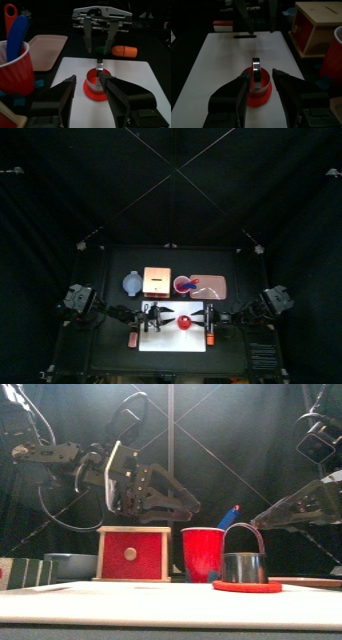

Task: Get the cutter from the drawer then cut the dough then place the extra dough in the bowl
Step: Cut the dough

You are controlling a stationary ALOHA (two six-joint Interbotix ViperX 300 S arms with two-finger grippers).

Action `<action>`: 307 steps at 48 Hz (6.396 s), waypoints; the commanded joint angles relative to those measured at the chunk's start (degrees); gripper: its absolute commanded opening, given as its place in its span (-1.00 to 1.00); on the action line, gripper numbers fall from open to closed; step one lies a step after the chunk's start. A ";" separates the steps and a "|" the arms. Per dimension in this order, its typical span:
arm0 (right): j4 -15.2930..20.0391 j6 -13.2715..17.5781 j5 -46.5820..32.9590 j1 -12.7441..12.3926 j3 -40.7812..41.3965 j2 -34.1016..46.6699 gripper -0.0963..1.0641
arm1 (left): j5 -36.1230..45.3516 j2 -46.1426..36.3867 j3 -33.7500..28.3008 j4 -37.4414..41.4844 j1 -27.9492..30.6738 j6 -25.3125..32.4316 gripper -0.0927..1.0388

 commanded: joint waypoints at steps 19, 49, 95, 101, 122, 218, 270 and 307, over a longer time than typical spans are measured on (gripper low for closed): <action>-1.76 -0.26 -0.79 -0.09 -1.23 -0.79 0.50 | 0.09 1.32 -3.43 0.00 0.26 -0.09 0.71; -5.27 -0.79 -0.44 -2.90 -1.14 -2.81 0.51 | 1.76 3.60 -6.33 1.85 1.14 0.18 0.71; -9.58 0.18 11.07 -6.24 -2.37 -3.34 0.51 | 7.29 6.50 -9.67 6.42 4.48 0.70 0.68; -9.32 -0.09 14.41 -6.15 -3.16 -3.34 0.51 | 7.91 6.68 -9.93 7.91 4.57 0.70 0.68; -6.42 -0.09 16.26 -7.56 -4.92 -3.52 0.51 | 9.58 6.94 -10.28 7.56 5.19 0.70 0.67; -5.63 -0.26 18.19 -7.38 -4.83 -3.60 0.23 | 12.92 6.68 -10.11 7.47 4.92 0.70 0.17; 2.29 0.18 23.29 -2.02 -4.31 -2.02 -0.09 | 18.63 11.87 -8.88 5.36 2.46 -1.05 0.11; 9.23 0.09 27.69 2.81 -7.47 4.57 -0.09 | 21.88 11.34 -7.47 5.80 -0.88 -5.10 -0.08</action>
